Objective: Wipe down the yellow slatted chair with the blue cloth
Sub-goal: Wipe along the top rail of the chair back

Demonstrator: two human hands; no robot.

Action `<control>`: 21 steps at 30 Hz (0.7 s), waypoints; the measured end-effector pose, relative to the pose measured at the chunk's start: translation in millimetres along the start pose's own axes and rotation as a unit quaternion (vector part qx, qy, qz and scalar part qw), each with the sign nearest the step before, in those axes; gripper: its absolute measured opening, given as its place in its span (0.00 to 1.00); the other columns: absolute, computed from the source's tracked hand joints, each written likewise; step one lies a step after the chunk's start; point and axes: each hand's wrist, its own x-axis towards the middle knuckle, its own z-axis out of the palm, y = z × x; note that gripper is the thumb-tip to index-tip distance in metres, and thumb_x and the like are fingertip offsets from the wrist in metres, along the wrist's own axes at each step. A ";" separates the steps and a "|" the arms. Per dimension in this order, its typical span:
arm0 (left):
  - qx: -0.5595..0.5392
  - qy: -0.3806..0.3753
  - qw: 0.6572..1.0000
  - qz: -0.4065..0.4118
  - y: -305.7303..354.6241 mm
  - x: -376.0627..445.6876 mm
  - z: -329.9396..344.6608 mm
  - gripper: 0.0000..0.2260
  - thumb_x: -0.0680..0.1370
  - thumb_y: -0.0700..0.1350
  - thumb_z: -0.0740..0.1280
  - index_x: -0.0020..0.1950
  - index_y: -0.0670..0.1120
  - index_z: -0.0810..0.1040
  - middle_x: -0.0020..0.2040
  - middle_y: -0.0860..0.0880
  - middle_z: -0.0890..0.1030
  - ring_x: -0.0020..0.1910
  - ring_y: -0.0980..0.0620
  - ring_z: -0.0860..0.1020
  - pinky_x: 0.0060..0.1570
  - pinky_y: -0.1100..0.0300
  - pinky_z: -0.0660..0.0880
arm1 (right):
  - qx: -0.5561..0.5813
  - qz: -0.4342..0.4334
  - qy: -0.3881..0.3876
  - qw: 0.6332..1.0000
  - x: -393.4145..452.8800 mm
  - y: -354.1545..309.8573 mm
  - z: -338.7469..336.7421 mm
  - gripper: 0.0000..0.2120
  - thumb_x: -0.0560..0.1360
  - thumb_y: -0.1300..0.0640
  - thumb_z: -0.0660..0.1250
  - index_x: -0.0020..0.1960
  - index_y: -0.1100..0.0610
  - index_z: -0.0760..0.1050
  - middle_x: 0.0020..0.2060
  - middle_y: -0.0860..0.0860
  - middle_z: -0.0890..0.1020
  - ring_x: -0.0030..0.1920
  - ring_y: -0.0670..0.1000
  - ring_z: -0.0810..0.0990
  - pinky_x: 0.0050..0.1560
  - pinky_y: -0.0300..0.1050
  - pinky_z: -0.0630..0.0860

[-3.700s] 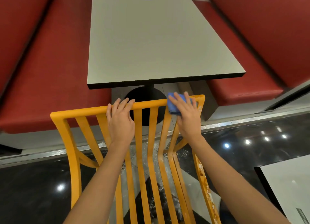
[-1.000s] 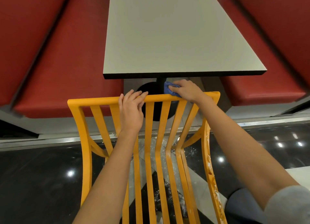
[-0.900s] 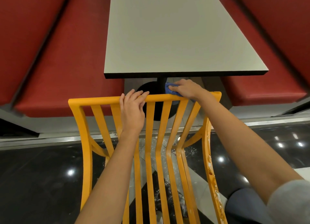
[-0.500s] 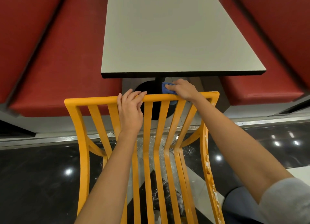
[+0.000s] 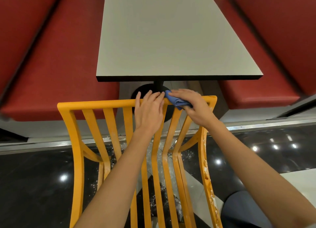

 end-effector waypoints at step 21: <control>-0.044 0.001 0.999 0.019 11.6 12.7 30.0 0.14 0.83 0.47 0.59 0.66 0.55 0.78 0.62 0.55 0.80 0.69 0.52 0.70 0.73 0.48 0.40 | -0.080 0.315 -0.218 0.920 68.0 18.7 -34.8 0.20 0.82 0.51 0.58 0.33 0.57 0.67 0.35 0.50 0.67 0.34 0.48 0.66 0.37 0.45 0.62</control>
